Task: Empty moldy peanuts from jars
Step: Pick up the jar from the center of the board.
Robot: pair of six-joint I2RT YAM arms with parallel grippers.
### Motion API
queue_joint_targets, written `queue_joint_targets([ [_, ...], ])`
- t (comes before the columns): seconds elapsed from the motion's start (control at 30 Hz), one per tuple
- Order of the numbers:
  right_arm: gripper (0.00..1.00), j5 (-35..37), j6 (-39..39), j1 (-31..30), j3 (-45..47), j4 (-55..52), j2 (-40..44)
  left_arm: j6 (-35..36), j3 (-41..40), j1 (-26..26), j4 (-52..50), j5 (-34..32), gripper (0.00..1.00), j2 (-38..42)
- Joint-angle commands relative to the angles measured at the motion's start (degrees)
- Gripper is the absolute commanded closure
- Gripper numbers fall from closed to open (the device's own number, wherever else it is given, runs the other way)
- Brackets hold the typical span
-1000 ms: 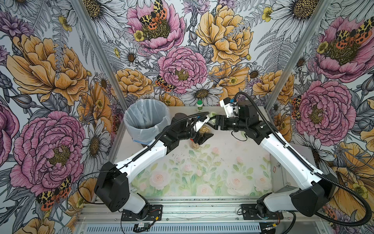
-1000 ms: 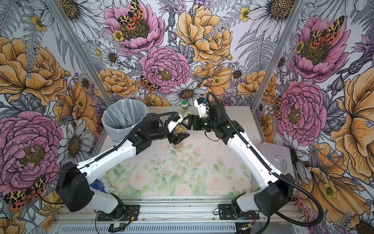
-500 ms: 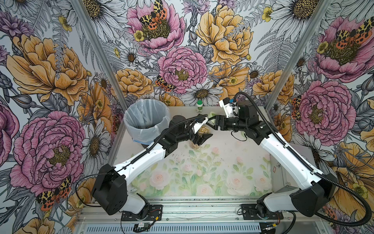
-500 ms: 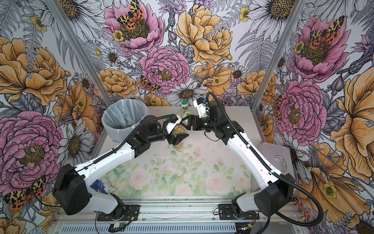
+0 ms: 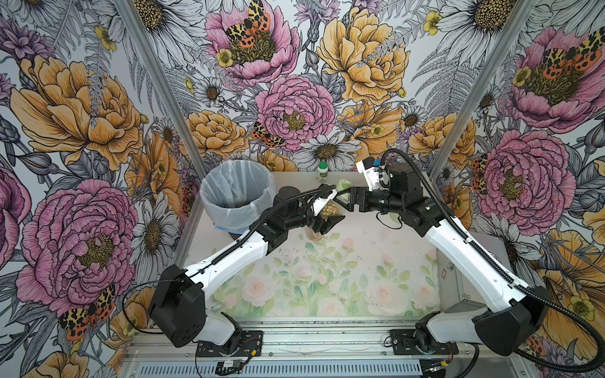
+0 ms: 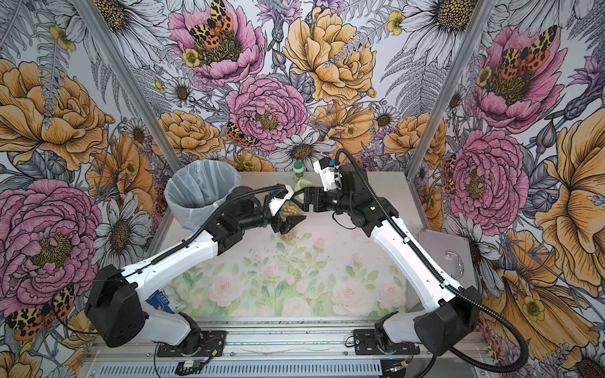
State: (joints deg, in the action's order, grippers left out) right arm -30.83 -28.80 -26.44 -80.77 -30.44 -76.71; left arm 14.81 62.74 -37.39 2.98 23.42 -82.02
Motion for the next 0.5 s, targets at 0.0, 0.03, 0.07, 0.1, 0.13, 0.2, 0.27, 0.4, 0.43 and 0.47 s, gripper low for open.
queue_joint_targets([
  [0.0, 0.04, -1.8, 1.0, -0.9, 0.1, 0.8, 3.7, -0.9, -1.0, 0.5, 4.9, -3.5, 0.75, 1.8],
  [0.03, 0.03, -1.4, 1.0, -0.9, 0.4, 0.6, 3.9, -1.1, -0.9, 0.5, 5.2, -3.8, 0.75, 1.8],
  [0.07, 0.02, -0.4, 0.8, -0.9, 0.7, 0.5, 4.3, -1.2, -1.0, 0.5, 5.6, -3.9, 0.75, 1.8],
  [0.1, 0.02, 0.5, 0.7, -0.9, 1.2, 0.5, 4.7, -1.4, -1.1, 0.5, 6.1, -3.9, 0.75, 1.8],
  [0.13, 0.02, 1.0, 0.7, -0.9, 1.7, 0.6, 5.1, -1.5, -1.2, 0.5, 6.7, -4.3, 0.74, 1.8],
  [0.2, 0.01, 1.4, 0.6, -0.9, 2.6, 0.6, 6.1, -1.8, -1.5, 0.5, 7.4, -4.4, 0.75, 1.7],
  [0.27, 0.01, 1.7, 0.6, -0.8, 3.4, 0.6, 7.2, -1.8, -1.5, 0.5, 7.4, -4.7, 0.74, 1.6],
  [0.4, 0.01, 1.6, 0.4, -0.8, 4.6, 0.6, 10.0, -1.8, -2.0, 0.5, 7.4, -5.5, 0.74, 2.1],
  [0.43, 0.01, 1.6, 0.2, -0.6, 4.8, 0.5, 10.8, -1.9, -2.1, 0.4, 7.6, -6.0, 0.75, 2.3],
  [0.47, 0.01, 1.6, 0.2, -0.6, 4.9, 0.3, 11.5, -2.0, -2.4, 0.3, 7.9, -6.3, 0.74, 2.4],
])
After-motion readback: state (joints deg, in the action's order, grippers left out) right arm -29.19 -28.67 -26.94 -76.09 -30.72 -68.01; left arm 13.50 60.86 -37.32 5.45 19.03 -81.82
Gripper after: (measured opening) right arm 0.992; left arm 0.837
